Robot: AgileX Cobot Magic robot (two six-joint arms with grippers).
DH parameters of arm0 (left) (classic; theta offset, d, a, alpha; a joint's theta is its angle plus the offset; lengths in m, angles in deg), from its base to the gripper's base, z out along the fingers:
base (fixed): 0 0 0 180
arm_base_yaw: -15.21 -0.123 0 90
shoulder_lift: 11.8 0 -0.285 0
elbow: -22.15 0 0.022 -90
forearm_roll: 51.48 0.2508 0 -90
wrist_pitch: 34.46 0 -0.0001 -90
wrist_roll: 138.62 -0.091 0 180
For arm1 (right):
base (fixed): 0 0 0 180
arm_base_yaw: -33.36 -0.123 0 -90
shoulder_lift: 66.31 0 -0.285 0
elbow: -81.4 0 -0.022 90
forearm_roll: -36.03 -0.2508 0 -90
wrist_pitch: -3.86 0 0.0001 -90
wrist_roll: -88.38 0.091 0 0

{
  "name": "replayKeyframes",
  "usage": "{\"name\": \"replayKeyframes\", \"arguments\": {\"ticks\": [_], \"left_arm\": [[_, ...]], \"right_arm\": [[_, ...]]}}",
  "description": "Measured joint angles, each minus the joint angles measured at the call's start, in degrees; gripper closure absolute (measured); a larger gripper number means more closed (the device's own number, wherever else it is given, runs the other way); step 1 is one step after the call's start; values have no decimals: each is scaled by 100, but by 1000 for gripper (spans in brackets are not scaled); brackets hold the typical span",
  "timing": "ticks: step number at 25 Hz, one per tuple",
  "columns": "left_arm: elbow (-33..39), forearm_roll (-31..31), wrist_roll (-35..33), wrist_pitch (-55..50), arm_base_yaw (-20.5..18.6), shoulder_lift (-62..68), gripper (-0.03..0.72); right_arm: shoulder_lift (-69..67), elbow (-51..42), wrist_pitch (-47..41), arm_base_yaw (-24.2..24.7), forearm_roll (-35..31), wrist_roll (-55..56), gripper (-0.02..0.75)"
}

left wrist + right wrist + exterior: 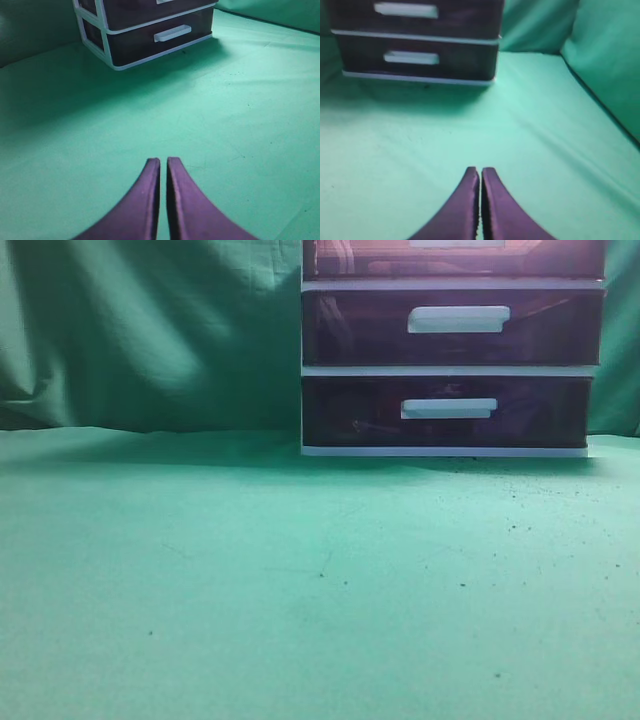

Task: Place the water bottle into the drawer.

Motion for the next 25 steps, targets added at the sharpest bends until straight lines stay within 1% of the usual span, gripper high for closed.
{"name": "replayKeyframes", "arguments": {"ticks": [4, 6, 13, 25], "left_arm": [[0, 0, 0, 0, 0, 0, 688], [0, 0, 0, 0, 0, 0, 688], [0, 0, 0, 0, 0, 0, 688], [0, 7, 0, -10, 0, 0, 688]], "right_arm": [[0, -347, 321, 687, -369, -14, 738], [0, -360, 451, 899, -500, -30, 738], [0, -364, 286, 960, -688, -384, 738], [0, -364, 251, 960, -691, -421, 738]]}}
